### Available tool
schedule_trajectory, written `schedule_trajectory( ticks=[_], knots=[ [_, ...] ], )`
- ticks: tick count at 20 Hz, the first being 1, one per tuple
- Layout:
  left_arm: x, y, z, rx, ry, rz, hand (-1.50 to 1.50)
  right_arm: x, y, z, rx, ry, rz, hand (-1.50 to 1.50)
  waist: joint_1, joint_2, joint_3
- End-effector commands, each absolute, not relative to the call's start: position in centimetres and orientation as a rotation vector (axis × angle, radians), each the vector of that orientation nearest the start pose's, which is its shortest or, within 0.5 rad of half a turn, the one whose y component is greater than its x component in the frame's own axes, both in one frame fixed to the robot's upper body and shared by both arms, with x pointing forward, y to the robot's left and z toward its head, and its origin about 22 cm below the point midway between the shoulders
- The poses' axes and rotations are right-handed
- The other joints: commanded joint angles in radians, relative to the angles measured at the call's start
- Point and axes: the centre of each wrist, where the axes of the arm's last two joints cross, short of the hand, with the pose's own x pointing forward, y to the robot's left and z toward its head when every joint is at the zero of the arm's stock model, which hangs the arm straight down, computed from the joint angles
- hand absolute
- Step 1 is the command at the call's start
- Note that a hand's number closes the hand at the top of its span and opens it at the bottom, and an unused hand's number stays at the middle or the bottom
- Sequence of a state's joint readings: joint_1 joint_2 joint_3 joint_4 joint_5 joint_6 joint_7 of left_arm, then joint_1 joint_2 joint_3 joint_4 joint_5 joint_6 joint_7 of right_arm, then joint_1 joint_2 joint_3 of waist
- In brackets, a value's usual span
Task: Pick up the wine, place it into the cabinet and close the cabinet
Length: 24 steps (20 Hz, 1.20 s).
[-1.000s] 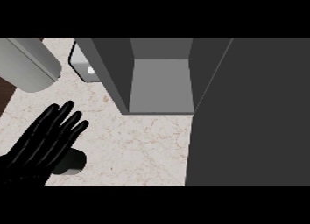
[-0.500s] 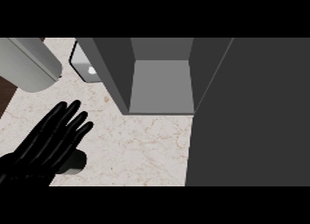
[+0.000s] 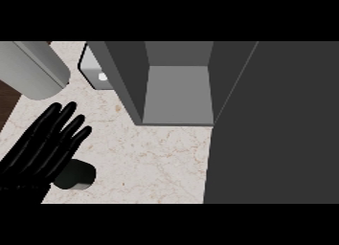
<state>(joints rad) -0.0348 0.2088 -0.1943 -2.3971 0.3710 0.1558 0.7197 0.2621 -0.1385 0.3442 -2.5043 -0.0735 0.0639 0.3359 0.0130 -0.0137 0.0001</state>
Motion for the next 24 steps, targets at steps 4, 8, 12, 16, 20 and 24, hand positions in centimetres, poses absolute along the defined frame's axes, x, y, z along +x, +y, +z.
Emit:
schedule_trajectory(
  ticks=[4,8,12,16,20,24],
  knots=[
    [11.7,21.8,22.1,-0.393,-1.761,-0.164,-1.50,7.8,-20.8,20.1,0.323,-1.942,0.272,-1.50,-0.004,-0.005,-0.001],
    [12.4,22.6,22.4,-0.363,-1.747,-0.147,-1.50,8.4,-21.0,20.4,0.310,-1.935,0.273,-1.50,-0.003,0.002,-0.001],
    [12.8,23.6,22.4,-0.288,-1.755,-0.139,-1.50,8.5,-20.8,19.8,0.308,-1.933,0.251,-1.50,-0.007,0.004,-0.001],
    [13.6,25.6,23.4,-0.217,-1.785,-0.129,-1.50,8.7,-20.5,19.9,0.327,-1.930,0.260,-1.50,-0.002,0.003,-0.002],
    [12.6,26.1,22.6,-0.185,-1.763,-0.146,-1.50,7.9,-20.7,20.1,0.315,-1.931,0.262,-1.50,-0.002,-0.002,-0.002],
    [13.4,27.4,22.1,-0.166,-1.749,-0.111,-1.50,8.0,-20.4,20.3,0.330,-1.927,0.254,-1.50,-0.003,0.001,-0.002]
  ],
)
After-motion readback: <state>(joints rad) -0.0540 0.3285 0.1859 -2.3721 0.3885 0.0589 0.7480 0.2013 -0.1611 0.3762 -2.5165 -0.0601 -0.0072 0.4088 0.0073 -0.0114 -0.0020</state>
